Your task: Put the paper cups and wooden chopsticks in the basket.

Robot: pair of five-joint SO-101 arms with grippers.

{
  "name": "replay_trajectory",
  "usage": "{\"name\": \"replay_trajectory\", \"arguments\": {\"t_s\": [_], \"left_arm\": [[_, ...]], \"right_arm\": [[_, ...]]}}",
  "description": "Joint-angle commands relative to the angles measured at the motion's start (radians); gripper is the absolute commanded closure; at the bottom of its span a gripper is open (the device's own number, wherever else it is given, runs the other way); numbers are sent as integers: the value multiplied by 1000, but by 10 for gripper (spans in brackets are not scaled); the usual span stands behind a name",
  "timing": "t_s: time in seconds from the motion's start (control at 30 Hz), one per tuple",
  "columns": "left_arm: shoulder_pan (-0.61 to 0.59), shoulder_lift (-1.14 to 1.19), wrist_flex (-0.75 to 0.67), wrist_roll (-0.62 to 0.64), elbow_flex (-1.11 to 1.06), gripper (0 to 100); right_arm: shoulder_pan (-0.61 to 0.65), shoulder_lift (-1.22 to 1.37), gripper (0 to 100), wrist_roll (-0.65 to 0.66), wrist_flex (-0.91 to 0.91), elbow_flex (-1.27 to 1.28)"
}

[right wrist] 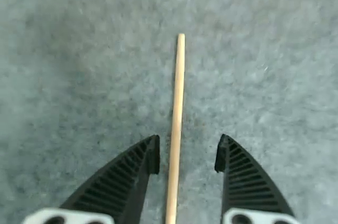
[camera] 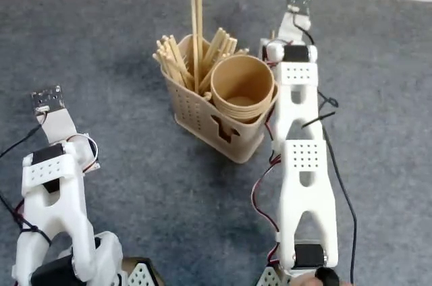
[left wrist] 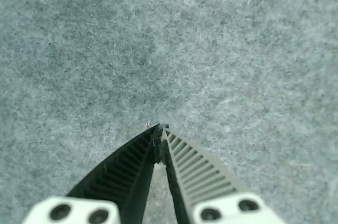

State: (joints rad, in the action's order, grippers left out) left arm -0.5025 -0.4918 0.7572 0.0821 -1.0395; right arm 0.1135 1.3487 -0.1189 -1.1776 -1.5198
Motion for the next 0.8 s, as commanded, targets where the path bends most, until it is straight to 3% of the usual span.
{"name": "replay_trajectory", "arguments": {"t_s": [0.0, 0.2, 0.37, 0.77], "left_arm": [[-4, -30, -14, 3, -1, 993], [-2, -30, -14, 3, -1, 993], [-2, -30, -14, 3, -1, 993], [-2, -30, -14, 3, -1, 993]], "right_arm": [[21, 7, 817, -6, 38, -10], [13, 19, 831, 32, 35, -2], [4, 21, 998, 178, -25, 1], [-93, 1, 993, 176, -288, -137]]}}
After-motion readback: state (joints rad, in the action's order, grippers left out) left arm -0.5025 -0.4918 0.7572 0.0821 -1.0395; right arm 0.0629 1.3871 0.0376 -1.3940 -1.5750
